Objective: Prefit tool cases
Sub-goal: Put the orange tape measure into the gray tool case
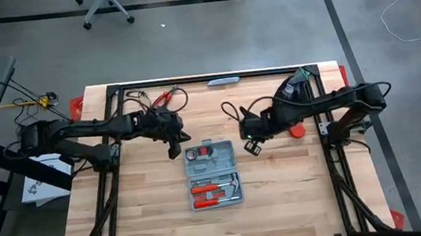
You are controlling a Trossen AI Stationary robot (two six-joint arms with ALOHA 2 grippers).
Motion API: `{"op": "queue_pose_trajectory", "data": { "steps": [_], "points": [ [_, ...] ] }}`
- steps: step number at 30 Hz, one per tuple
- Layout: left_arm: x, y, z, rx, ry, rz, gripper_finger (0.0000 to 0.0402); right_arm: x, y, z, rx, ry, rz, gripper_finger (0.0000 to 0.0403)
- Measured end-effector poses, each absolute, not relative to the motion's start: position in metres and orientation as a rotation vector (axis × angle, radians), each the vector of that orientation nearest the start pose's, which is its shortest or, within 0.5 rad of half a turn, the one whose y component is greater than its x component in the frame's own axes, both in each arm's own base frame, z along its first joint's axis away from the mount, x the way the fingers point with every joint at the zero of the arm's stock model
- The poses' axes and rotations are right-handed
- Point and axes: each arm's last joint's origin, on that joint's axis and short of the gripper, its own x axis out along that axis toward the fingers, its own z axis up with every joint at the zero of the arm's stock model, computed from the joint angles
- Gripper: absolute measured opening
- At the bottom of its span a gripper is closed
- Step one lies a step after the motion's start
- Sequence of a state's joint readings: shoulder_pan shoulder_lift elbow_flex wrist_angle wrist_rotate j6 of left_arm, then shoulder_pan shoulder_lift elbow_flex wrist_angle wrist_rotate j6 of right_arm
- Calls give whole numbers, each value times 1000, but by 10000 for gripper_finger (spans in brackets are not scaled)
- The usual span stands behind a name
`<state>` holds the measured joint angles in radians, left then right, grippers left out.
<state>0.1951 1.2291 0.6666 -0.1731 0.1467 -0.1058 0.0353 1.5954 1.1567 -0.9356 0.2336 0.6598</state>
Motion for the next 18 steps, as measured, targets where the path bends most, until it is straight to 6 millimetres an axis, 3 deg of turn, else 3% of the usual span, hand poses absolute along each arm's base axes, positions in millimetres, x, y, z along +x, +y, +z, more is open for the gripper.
{"op": "queue_pose_trajectory", "data": {
  "steps": [8, 18],
  "points": [
    [243, 46, 201, -163, 853, 66, 0, 275, 15, 168, 710, 1185, -581, 0],
    [245, 50, 205, -83, 831, 103, 0, 272, 16, 158, 796, 1130, -619, 0]
  ]
}}
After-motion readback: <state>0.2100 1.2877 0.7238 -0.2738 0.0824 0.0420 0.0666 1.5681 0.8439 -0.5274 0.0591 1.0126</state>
